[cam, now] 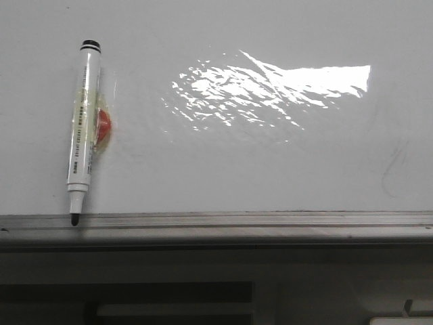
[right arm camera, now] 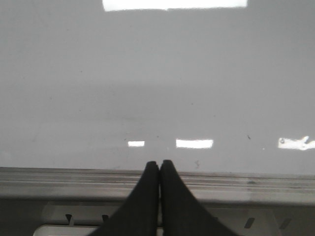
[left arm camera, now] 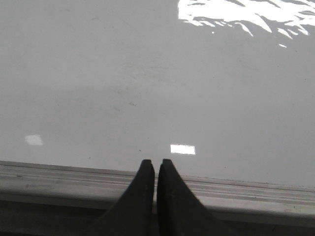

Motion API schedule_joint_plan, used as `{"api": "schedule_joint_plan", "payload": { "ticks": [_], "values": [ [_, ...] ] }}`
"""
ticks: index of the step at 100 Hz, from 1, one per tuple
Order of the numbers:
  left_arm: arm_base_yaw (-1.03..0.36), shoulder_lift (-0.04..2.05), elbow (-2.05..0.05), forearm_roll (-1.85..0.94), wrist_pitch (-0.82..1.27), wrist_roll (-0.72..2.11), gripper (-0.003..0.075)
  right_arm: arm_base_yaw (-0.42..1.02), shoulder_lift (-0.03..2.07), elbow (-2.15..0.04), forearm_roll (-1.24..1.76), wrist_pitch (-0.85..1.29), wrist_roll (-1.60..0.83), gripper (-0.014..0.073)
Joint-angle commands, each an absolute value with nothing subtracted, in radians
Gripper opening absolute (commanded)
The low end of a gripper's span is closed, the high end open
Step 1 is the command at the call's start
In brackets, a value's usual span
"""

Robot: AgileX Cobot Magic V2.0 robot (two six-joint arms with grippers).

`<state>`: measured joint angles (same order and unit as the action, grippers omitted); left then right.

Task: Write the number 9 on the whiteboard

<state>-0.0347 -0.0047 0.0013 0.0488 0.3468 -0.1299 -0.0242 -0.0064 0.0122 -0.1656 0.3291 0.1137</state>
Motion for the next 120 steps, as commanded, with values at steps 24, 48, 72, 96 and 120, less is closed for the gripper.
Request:
{"api": "schedule_joint_plan", "payload": {
  "ticks": [24,48,72,96,120],
  "values": [
    [-0.033,-0.032,0.019,0.048,0.308,-0.138,-0.002,-0.03,-0.026,0.039,-0.163,0.32,0.111,-0.0061],
    [-0.033,-0.032,0.019,0.048,0.308,-0.138,-0.002,-0.03,-0.026,0.039,-0.163,0.32,0.111,-0.0061],
    [-0.033,-0.032,0.019,0.067,0.3,-0.138,-0.002,-0.03,-0.026,0.039,-0.163,0.32,0.111,-0.0061],
    [-0.033,-0.032,0.019,0.067,0.245,-0.138,-0.002,-0.03,-0.026,0.039,-0.184,0.321,0.111,-0.0061],
    [-0.033,-0.032,0.019,0.067,0.191,-0.138,-0.002,-0.03,-0.026,0.039,-0.238,0.319,0.111,-0.0061]
  ]
}}
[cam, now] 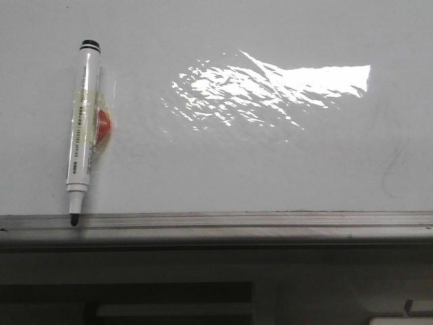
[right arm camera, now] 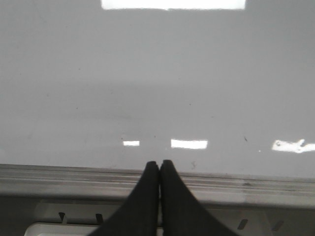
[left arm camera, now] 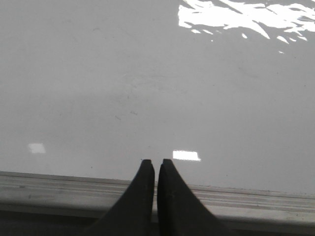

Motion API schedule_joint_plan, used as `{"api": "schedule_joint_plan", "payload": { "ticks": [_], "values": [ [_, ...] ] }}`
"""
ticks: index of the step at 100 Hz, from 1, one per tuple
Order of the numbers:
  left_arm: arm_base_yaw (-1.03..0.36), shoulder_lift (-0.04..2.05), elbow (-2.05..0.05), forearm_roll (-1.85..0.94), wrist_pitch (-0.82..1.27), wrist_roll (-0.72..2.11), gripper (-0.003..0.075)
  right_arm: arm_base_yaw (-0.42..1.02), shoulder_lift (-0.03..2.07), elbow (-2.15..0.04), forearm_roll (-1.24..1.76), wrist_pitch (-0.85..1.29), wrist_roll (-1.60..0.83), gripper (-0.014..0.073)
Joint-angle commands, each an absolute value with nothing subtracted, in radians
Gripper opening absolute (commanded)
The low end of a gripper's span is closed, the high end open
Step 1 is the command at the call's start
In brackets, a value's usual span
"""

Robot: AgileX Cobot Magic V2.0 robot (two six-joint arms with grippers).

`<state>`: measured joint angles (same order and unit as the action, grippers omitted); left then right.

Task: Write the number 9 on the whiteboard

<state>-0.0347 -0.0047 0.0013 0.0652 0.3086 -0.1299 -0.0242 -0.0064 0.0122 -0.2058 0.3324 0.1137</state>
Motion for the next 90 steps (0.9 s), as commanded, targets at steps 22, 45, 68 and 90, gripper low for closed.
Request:
{"api": "schedule_joint_plan", "payload": {
  "ticks": [22,45,68,90],
  "values": [
    [-0.033,-0.032,0.019,0.067,0.11,-0.138,-0.002,-0.03,-0.026,0.039,-0.234,0.213,0.111,-0.0061],
    [-0.033,-0.032,0.019,0.062,0.024,-0.142,-0.002,-0.03,-0.026,0.039,-0.234,0.068,0.111,-0.0061],
    [-0.033,-0.032,0.019,0.031,-0.124,-0.144,-0.002,-0.03,-0.026,0.037,-0.229,-0.11,0.113,-0.0061],
    [-0.033,-0.001,-0.075,0.031,0.018,-0.165,-0.0021,-0.028,0.014,-0.066,-0.159,0.135,0.211,-0.0061]
  ]
}}
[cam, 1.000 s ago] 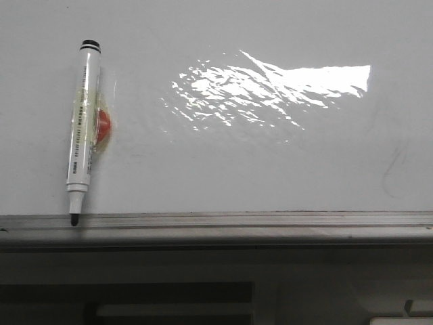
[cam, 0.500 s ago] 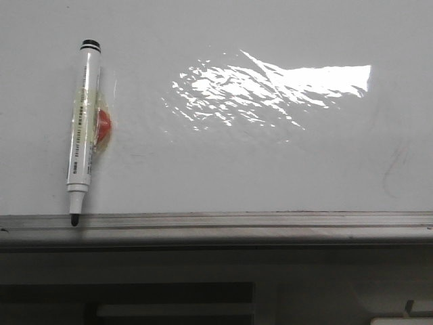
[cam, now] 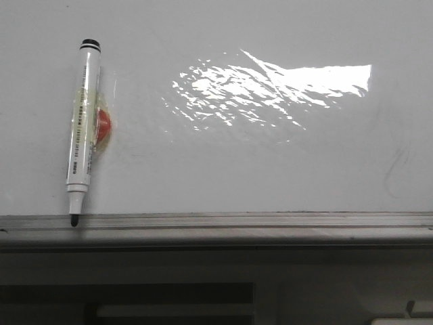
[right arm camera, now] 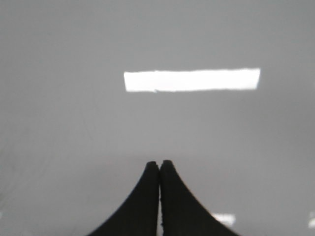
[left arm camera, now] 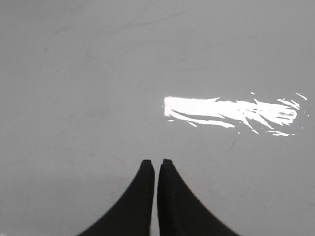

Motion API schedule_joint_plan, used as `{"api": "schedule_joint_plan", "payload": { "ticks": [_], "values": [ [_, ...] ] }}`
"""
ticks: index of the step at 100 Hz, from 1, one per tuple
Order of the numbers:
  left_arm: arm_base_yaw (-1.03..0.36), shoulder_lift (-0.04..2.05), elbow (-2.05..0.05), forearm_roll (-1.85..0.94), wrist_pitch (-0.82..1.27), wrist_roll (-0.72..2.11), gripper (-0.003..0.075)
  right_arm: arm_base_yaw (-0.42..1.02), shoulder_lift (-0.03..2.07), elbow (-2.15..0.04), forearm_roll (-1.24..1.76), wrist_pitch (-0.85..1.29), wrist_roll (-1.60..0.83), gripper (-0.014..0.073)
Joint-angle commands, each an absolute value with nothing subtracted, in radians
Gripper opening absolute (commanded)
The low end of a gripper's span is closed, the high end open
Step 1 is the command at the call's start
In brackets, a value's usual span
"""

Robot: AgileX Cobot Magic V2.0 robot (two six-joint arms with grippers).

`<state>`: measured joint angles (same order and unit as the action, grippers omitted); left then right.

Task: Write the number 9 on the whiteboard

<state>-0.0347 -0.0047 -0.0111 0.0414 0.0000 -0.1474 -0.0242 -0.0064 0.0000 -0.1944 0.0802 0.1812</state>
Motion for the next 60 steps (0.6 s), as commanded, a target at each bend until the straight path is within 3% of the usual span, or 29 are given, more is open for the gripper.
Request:
{"api": "schedule_joint_plan", "payload": {
  "ticks": [1,36,45,56,60],
  "values": [
    [-0.033,0.008,-0.081,0.031,0.038,-0.165,-0.0021,-0.028,0.024,-0.069,-0.156,0.139,0.211,-0.0061],
    [-0.033,0.274,-0.252,0.085,0.148,-0.163,0.0002,-0.028,0.312,-0.26,-0.14,0.351,0.211,-0.0061],
    [-0.033,0.315,-0.252,0.082,0.14,-0.163,0.0158,-0.028,0.332,-0.26,-0.14,0.346,0.211,-0.0061],
    [-0.033,0.357,-0.25,0.082,0.096,-0.163,0.0452,-0.028,0.333,-0.26,-0.141,0.348,0.211,-0.0061],
    [-0.033,0.37,-0.245,0.079,0.052,-0.166,0.0502,-0.028,0.333,-0.26,-0.141,0.348,0.211,-0.0061]
  ]
}}
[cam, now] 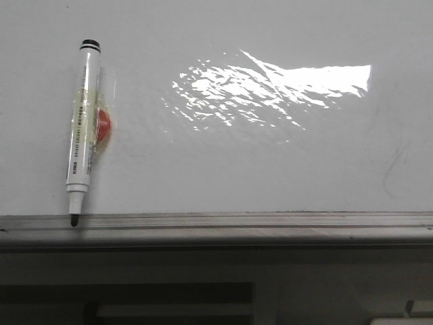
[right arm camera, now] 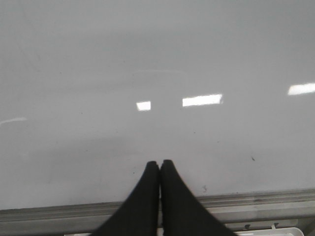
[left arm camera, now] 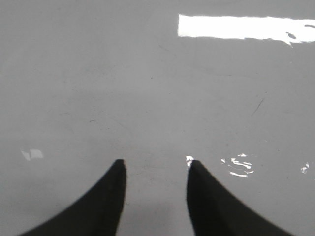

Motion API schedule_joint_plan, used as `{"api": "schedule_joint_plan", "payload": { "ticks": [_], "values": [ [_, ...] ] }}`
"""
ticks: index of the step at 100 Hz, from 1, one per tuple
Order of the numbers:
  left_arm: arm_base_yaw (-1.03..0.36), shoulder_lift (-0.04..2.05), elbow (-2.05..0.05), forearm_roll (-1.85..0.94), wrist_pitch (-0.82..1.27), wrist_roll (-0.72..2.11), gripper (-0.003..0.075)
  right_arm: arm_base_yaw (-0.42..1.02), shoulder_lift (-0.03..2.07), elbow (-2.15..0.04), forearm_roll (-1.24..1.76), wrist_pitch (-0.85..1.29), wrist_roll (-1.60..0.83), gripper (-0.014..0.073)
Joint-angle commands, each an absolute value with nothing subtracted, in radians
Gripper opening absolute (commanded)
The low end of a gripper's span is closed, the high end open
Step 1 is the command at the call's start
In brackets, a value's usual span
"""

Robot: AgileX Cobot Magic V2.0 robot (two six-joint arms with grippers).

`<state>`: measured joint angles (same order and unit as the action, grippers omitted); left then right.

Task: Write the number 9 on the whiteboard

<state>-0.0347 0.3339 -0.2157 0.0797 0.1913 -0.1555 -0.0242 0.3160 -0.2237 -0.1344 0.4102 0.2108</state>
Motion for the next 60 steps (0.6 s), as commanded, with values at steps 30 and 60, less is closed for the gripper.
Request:
{"api": "schedule_joint_plan", "payload": {
  "ticks": [30,60],
  "values": [
    [-0.146,0.488,-0.239,0.212,-0.329,-0.18,0.0512,-0.028,0.333,-0.26,-0.141,0.346,0.211,-0.0061],
    [-0.534,0.667,-0.239,0.216,-0.38,-0.361,0.0512,-0.028,0.333,-0.26,-0.141,0.346,0.211,-0.0061]
  ]
}}
